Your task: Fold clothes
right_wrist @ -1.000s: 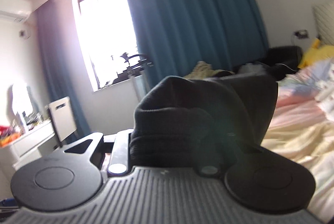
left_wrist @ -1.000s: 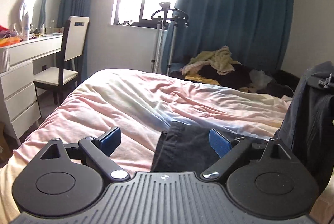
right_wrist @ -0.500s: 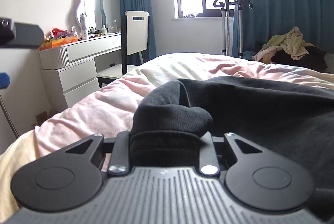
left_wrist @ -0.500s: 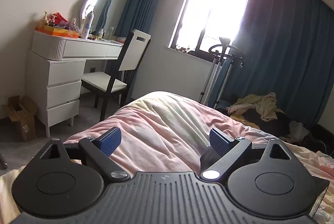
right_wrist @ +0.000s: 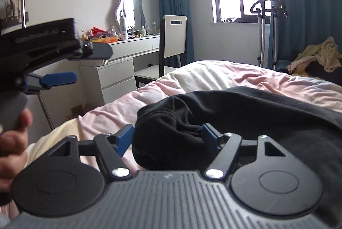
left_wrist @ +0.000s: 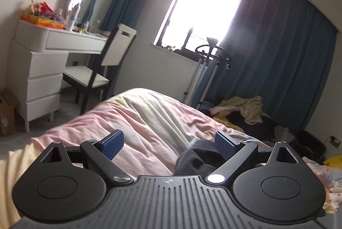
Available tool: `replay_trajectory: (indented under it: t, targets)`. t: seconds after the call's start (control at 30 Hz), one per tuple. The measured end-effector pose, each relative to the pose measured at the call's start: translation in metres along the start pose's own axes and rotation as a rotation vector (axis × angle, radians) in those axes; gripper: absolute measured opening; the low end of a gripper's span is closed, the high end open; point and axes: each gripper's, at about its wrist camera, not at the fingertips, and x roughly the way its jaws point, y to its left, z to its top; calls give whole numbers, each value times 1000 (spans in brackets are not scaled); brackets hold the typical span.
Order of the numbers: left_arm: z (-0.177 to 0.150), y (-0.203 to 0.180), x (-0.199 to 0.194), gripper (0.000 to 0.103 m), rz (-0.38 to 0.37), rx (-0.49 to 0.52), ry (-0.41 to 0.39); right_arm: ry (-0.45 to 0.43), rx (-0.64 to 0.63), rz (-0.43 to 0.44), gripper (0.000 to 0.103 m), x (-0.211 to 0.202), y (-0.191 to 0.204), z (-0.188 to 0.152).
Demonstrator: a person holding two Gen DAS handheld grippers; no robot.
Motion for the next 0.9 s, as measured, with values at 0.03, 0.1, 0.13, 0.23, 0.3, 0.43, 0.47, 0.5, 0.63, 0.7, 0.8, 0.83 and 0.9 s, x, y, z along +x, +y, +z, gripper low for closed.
replay_trajectory:
  t: [0.03,0.1,0.13,0.23,0.3,0.43,0.47,0.5,0.63,0.7,0.8,0.83,0.9]
  targets:
    - [-2,-1,3,93,-32,-13,18,13,-34,-13,71,-13,-3,1]
    - [-4,-6,6,93,-113,-46,68,51,-83,-42,71,-46,-15,0]
    - [-6,-8,7,92,-155,-65,90,73,-103,-56,71,-60,-20,-2]
    - [-12,-19,10,90,-266,-98,142,138,-158,-112,71,-97,-33,-10]
    - [-17,-30,12,85,-301,-81,160,162,-175,-138,71,-113,-40,-21]
    - [-33,-42,33,57,-307,-96,270,154,-194,-154,68,-110,-45,-46]
    - [-38,-44,38,52,-302,-106,286,141,-225,-159,68,-104,-43,-50]
    - [-43,-45,44,49,-296,-114,301,128,-257,-164,68,-99,-41,-54]
    - [-60,-50,59,35,-156,-82,356,102,-391,-212,36,-80,-36,-56]
    - [-64,-44,57,35,-85,-106,355,110,-370,-214,15,-83,-44,-52]
    - [-65,-37,51,35,4,-111,334,121,-277,-207,10,-98,-59,-45]
    - [-65,-34,50,35,36,-112,329,121,-265,-213,8,-102,-62,-44]
    - [-66,-23,48,33,60,-178,340,129,-232,-221,6,-109,-66,-43]
